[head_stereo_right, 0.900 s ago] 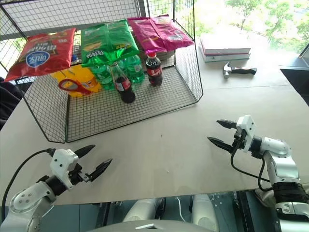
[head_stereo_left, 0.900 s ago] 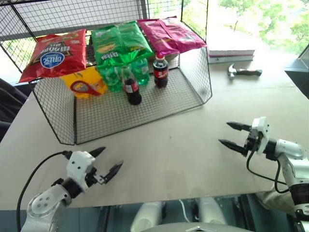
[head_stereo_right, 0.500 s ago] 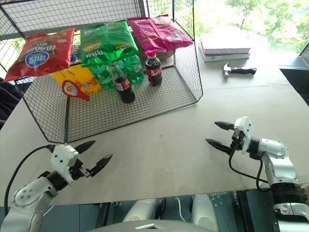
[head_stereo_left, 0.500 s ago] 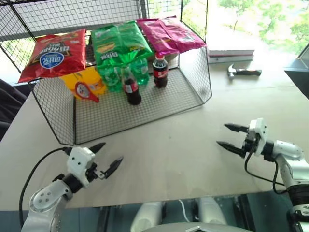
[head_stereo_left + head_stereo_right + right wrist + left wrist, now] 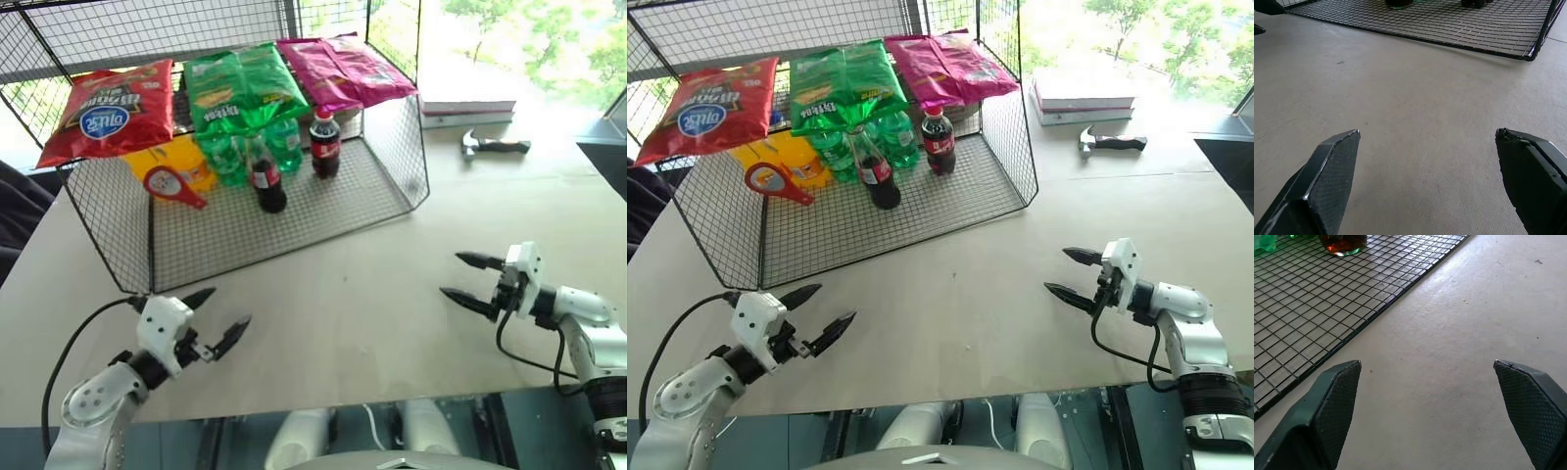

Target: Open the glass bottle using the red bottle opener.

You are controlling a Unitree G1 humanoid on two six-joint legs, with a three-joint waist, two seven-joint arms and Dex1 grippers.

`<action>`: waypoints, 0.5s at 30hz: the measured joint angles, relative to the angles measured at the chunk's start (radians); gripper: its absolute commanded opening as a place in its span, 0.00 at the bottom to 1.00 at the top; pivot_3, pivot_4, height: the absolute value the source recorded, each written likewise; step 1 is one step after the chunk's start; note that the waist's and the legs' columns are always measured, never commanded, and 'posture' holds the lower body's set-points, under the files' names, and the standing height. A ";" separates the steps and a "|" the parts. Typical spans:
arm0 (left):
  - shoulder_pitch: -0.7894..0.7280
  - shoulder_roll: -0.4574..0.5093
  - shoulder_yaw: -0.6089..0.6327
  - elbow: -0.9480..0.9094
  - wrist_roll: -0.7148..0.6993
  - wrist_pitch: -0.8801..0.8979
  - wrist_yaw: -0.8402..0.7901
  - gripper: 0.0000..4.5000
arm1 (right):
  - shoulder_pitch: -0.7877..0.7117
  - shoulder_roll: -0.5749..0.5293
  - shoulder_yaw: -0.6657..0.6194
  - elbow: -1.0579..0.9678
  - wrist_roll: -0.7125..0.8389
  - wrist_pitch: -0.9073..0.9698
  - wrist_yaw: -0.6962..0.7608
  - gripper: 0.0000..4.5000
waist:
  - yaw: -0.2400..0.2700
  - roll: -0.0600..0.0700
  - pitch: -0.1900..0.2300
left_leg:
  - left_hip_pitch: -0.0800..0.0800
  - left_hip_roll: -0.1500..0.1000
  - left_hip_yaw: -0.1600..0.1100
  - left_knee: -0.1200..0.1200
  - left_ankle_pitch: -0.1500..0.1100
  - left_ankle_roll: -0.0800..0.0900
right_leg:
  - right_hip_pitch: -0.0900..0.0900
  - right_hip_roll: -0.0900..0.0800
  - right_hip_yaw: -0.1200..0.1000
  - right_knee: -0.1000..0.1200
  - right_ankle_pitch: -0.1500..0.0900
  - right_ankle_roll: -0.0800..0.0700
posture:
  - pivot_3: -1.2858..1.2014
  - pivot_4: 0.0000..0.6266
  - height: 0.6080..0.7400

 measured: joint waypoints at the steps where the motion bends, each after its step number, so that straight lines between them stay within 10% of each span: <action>1: -0.027 -0.015 0.010 0.001 -0.002 -0.001 0.025 1.00 | 0.002 0.006 0.001 -0.035 0.004 0.007 -0.001 0.99 | 0.000 0.000 0.000 | 0.000 0.000 0.000 0.000 0.000 0.000 | 0.000 0.000 0.000 0.000 0.000 0.000 | 0.52 0.24 1.00; 15: -0.359 -0.121 0.104 0.077 0.077 -0.022 0.419 1.00 | -0.032 0.185 0.116 -0.601 0.125 0.279 -0.301 0.99 | 0.000 -0.001 -0.001 | -0.003 -0.001 -0.001 0.000 0.003 -0.005 | -0.004 0.001 -0.001 0.001 0.001 0.001 | 0.52 0.24 1.00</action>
